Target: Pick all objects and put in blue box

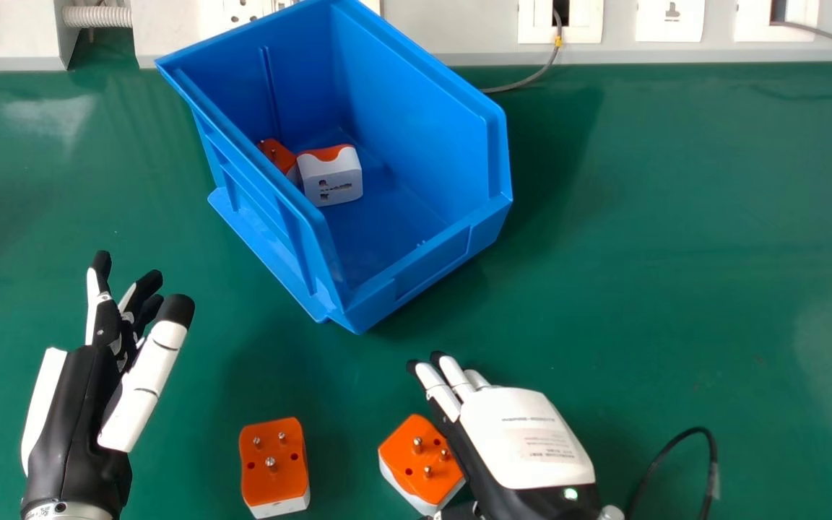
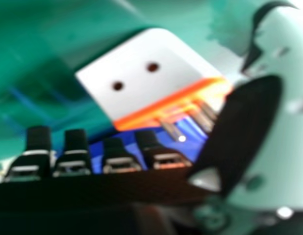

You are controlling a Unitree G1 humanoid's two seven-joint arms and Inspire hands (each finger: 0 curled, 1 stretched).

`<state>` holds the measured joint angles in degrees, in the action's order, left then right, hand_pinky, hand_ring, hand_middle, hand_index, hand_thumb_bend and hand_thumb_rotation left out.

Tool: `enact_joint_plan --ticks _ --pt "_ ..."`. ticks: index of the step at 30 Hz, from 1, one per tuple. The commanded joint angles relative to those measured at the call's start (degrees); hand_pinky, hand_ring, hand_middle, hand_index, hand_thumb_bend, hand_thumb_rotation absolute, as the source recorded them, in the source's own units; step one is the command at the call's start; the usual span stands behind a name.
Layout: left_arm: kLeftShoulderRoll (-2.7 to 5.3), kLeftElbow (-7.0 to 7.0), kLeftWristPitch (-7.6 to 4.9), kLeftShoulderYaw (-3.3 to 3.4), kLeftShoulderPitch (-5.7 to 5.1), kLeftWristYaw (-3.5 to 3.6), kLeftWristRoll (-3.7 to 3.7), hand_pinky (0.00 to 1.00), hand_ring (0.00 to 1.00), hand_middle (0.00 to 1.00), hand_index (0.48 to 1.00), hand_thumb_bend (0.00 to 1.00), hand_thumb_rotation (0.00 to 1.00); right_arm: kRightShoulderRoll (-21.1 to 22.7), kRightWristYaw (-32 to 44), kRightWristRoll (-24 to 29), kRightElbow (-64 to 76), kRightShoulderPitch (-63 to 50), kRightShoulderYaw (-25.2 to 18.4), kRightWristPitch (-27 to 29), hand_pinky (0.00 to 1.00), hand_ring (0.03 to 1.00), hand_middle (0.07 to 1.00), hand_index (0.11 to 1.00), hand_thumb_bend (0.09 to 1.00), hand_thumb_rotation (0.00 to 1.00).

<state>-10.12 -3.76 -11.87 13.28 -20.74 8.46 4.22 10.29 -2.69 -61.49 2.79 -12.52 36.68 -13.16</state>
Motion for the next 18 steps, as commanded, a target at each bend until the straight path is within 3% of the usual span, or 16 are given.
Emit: enact_joint_plan --ticks 1,7,12,18 --pt "-0.70 -1.50 -0.29 0.19 0.32 -0.22 -0.44 0.90 0.95 0.95 0.984 0.71 0.79 -0.10 1.30 -0.01 -3.37 1.10 -0.09 -1.90 0.87 0.935 0.976 0.943 0.566 0.41" --pt "-0.75 -1.95 0.30 0.20 0.50 -0.32 -0.47 0.90 0.95 0.95 0.985 0.73 0.80 0.69 0.73 -1.44 -6.63 2.63 0.74 -1.57 0.86 0.935 0.975 0.943 0.472 0.33" --pt "-0.89 -1.80 0.51 0.26 0.84 -0.29 -0.50 0.90 0.95 0.95 0.986 0.73 0.80 1.93 3.33 -1.86 -8.64 5.16 1.66 -1.55 0.85 0.931 0.964 0.943 0.383 0.33" --pt "-0.97 -2.48 1.47 0.25 0.91 -0.54 -0.88 0.90 0.95 0.95 0.986 0.74 0.81 2.67 5.34 0.01 -10.27 7.54 1.89 -0.51 0.85 0.927 0.959 0.940 0.344 0.29"
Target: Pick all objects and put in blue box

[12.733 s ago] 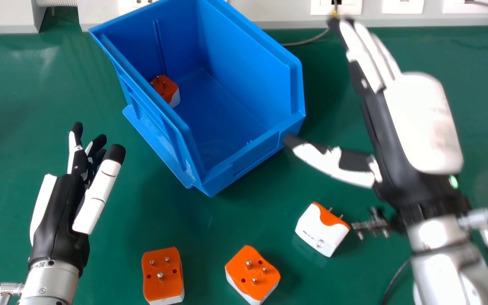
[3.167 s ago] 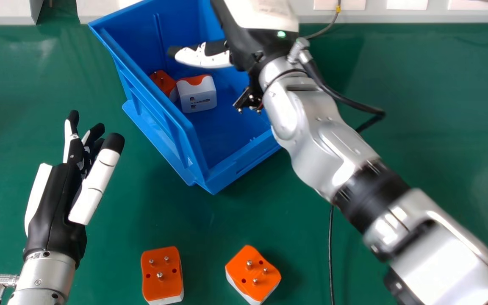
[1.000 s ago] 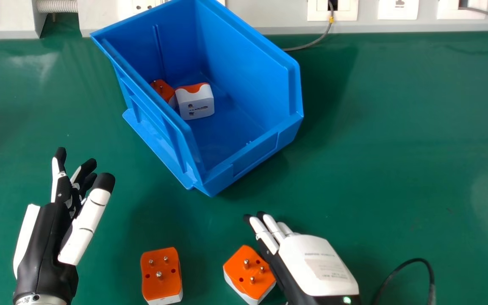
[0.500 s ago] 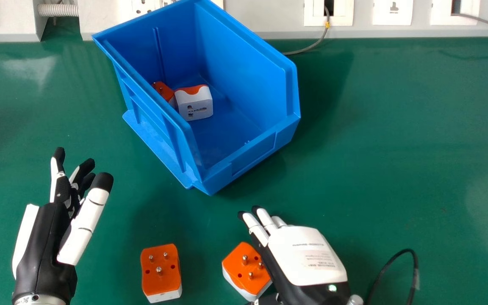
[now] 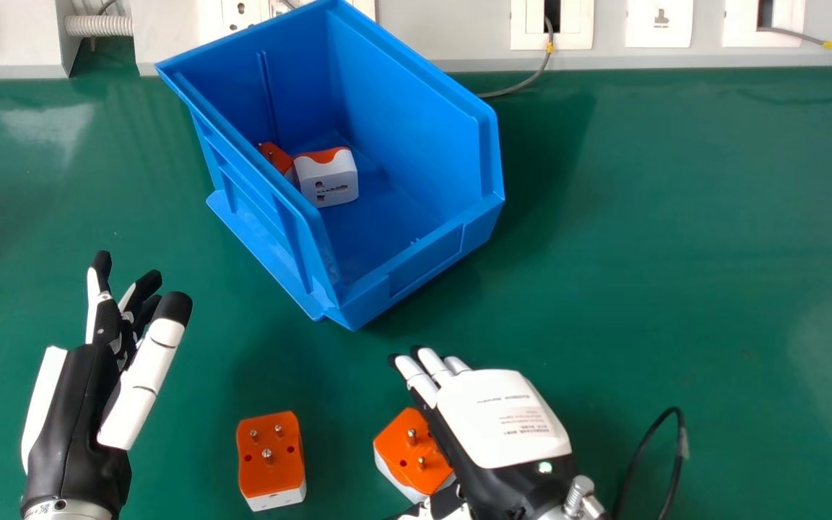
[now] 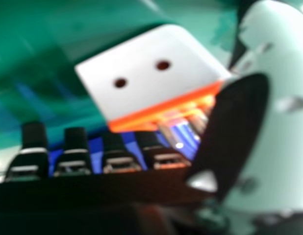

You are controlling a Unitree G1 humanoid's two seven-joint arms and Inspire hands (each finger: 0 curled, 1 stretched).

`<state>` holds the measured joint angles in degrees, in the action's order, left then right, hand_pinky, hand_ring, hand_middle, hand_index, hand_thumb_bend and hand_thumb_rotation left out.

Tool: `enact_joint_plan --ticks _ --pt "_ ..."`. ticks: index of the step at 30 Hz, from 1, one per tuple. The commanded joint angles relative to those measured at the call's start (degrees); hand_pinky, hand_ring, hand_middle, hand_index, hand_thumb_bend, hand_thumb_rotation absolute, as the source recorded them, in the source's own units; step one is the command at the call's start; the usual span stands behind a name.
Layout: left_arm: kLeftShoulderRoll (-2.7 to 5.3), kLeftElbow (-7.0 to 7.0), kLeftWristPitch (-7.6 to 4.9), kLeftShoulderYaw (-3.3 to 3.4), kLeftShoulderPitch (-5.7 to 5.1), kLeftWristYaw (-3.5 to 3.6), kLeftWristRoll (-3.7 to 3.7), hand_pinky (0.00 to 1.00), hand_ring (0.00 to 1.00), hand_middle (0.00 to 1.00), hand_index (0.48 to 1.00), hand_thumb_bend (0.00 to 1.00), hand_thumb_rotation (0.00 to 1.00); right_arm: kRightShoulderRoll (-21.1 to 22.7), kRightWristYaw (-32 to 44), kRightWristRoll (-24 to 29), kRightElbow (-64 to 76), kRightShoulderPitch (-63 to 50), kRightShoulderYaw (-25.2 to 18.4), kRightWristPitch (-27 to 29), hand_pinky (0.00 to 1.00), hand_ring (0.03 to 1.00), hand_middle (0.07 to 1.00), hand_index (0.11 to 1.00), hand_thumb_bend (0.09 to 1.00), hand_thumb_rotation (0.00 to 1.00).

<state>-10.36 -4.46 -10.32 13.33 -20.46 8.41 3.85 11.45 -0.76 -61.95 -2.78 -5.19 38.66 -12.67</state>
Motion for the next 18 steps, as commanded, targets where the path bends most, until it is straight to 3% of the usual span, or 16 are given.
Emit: enact_joint_plan --ticks 1,8,18 --pt "-0.73 -1.83 0.04 0.20 0.66 -0.53 -0.60 0.90 0.95 0.95 0.987 0.74 0.81 1.53 3.42 1.07 -5.06 0.40 -0.12 -0.71 0.85 0.923 0.955 0.936 0.336 0.28" --pt "-0.84 -2.68 1.18 0.19 0.66 -0.71 -1.10 0.90 0.95 0.96 0.988 0.75 0.82 1.76 3.45 4.10 -6.25 1.21 -0.52 0.68 0.81 0.881 0.917 0.914 0.284 0.18" --pt "-1.15 -3.73 2.51 0.19 0.46 -1.01 -1.50 0.91 0.95 0.96 0.988 0.75 0.82 1.59 4.68 6.46 -3.94 1.28 -0.59 -0.23 0.76 0.832 0.883 0.894 0.261 0.13"
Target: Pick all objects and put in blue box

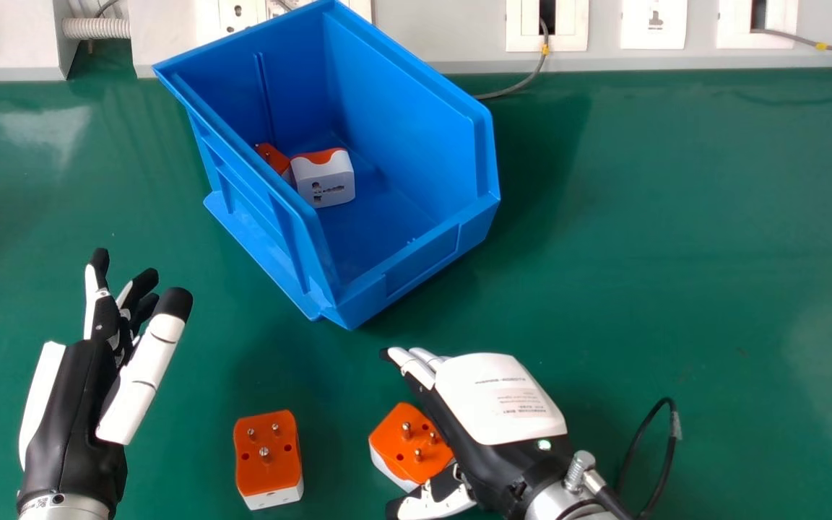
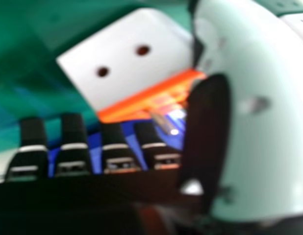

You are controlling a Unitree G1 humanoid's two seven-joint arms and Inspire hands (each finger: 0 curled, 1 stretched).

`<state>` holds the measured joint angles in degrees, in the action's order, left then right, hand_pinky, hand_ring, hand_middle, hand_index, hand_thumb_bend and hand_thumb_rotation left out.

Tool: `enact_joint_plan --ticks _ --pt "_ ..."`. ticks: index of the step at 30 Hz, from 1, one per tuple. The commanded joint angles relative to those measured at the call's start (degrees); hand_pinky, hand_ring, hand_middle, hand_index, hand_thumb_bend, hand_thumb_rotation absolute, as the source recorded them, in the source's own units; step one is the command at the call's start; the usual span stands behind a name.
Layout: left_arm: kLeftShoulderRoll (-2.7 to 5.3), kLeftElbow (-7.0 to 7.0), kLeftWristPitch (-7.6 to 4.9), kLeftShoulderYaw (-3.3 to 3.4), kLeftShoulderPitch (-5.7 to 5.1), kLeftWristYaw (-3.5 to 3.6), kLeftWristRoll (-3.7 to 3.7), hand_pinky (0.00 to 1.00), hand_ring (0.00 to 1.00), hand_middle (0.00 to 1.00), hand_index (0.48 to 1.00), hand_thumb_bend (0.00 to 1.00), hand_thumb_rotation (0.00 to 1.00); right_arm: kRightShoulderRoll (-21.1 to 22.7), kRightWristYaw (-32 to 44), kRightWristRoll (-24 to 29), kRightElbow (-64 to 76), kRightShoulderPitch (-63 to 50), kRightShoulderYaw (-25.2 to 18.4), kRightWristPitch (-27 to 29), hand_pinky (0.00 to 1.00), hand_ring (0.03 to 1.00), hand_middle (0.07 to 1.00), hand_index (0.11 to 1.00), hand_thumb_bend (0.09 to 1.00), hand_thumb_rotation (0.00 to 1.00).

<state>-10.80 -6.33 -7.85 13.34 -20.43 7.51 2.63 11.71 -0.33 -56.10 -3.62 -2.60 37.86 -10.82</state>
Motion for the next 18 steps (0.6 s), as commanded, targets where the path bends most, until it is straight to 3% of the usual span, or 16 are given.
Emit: enact_joint_plan --ticks 1,4,5,6,10,18 --pt "-0.72 -2.22 0.29 0.16 0.31 -0.17 -0.33 0.91 0.95 0.96 0.988 0.75 0.82 1.14 4.48 0.68 -2.48 -1.35 0.10 -2.40 0.76 0.832 0.883 0.894 0.261 0.13" --pt "-0.65 -2.62 0.63 0.15 0.20 -0.22 -0.47 0.91 0.95 0.96 0.989 0.76 0.82 0.35 5.46 1.06 -0.49 -1.44 -0.42 -3.87 0.65 0.716 0.794 0.820 0.292 0.16" --pt "-0.64 -2.66 0.66 0.16 0.19 -0.22 -0.49 0.91 0.95 0.96 0.989 0.76 0.82 0.04 5.84 1.19 0.16 -1.47 -0.62 -4.47 0.59 0.655 0.738 0.754 0.333 0.16" --pt "-0.64 -2.64 0.63 0.18 0.22 -0.22 -0.52 0.91 0.95 0.96 0.989 0.76 0.82 -0.25 6.04 1.25 0.57 -1.44 -0.76 -4.98 0.59 0.655 0.738 0.754 0.333 0.16" --pt "-0.69 -2.85 0.45 0.27 0.05 -0.10 -0.44 0.91 0.95 0.96 0.990 0.76 0.83 -0.95 6.12 1.34 0.45 -0.89 -1.07 -6.02 0.43 0.501 0.588 0.640 0.422 0.08" --pt "-0.62 -3.47 0.34 0.32 -0.42 0.10 -0.31 0.92 0.95 0.96 0.989 0.76 0.83 -0.31 6.81 0.57 -1.10 1.04 -0.59 -5.79 0.25 0.311 0.457 0.548 0.488 0.02"
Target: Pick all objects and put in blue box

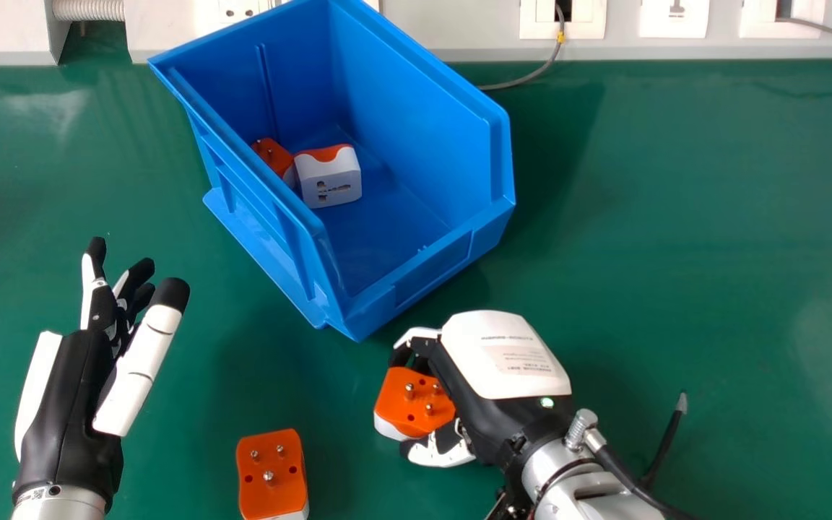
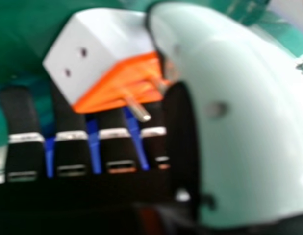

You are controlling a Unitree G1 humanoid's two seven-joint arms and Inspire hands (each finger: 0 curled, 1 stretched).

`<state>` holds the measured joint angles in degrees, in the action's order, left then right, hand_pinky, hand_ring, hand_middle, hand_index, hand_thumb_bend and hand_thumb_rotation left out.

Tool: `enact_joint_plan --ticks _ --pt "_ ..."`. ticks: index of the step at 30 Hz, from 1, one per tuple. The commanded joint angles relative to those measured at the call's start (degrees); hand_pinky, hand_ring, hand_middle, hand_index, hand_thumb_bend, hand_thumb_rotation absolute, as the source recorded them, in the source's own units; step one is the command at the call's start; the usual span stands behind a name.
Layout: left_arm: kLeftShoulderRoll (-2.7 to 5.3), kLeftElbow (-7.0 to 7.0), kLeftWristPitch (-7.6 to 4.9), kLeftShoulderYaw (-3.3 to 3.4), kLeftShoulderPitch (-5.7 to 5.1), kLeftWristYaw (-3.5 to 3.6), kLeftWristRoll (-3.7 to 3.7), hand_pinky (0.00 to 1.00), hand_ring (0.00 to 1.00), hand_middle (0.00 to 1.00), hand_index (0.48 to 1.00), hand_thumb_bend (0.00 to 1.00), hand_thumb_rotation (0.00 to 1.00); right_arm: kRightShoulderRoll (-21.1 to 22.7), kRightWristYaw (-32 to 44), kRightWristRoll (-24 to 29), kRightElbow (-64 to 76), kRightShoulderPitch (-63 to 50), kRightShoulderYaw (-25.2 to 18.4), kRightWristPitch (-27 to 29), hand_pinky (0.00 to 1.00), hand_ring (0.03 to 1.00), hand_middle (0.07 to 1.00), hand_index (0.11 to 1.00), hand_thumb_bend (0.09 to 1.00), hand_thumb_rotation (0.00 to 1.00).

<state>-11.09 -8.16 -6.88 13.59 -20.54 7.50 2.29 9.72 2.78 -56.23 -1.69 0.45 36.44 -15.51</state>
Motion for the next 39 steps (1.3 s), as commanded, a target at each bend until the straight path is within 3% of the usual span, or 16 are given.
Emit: enact_joint_plan --ticks 1,12,24,33,39 --pt "-0.32 -1.83 -0.61 0.06 -0.43 0.12 0.04 0.92 0.95 0.96 0.989 0.76 0.83 2.00 4.24 0.39 -2.95 -1.78 1.06 -1.11 0.25 0.311 0.457 0.548 0.488 0.02" --pt "-0.13 -2.79 -0.44 -0.10 -1.06 0.25 0.45 0.92 0.95 0.95 0.984 0.78 0.83 2.80 8.23 -1.54 -1.12 -0.51 1.65 -3.03 0.17 0.249 0.412 0.526 0.503 0.00" --pt "-0.12 -3.17 0.10 -0.20 -0.91 0.38 0.73 0.92 0.95 0.95 0.984 0.80 0.84 3.74 6.87 0.60 0.77 -1.68 0.70 -2.43 0.11 0.185 0.460 0.489 0.518 0.00" --pt "0.05 -3.66 0.84 -0.33 -0.67 0.40 1.00 0.92 0.95 0.95 0.984 0.80 0.83 4.94 8.17 2.33 9.27 -4.20 -2.35 -1.85 0.09 0.159 0.467 0.483 0.519 0.00" --pt "0.03 -3.32 1.10 -0.40 -0.29 0.43 1.12 0.91 0.95 0.95 0.984 0.80 0.83 8.57 10.04 3.55 21.16 -7.40 -6.79 0.18 0.07 0.131 0.424 0.481 0.512 0.00"
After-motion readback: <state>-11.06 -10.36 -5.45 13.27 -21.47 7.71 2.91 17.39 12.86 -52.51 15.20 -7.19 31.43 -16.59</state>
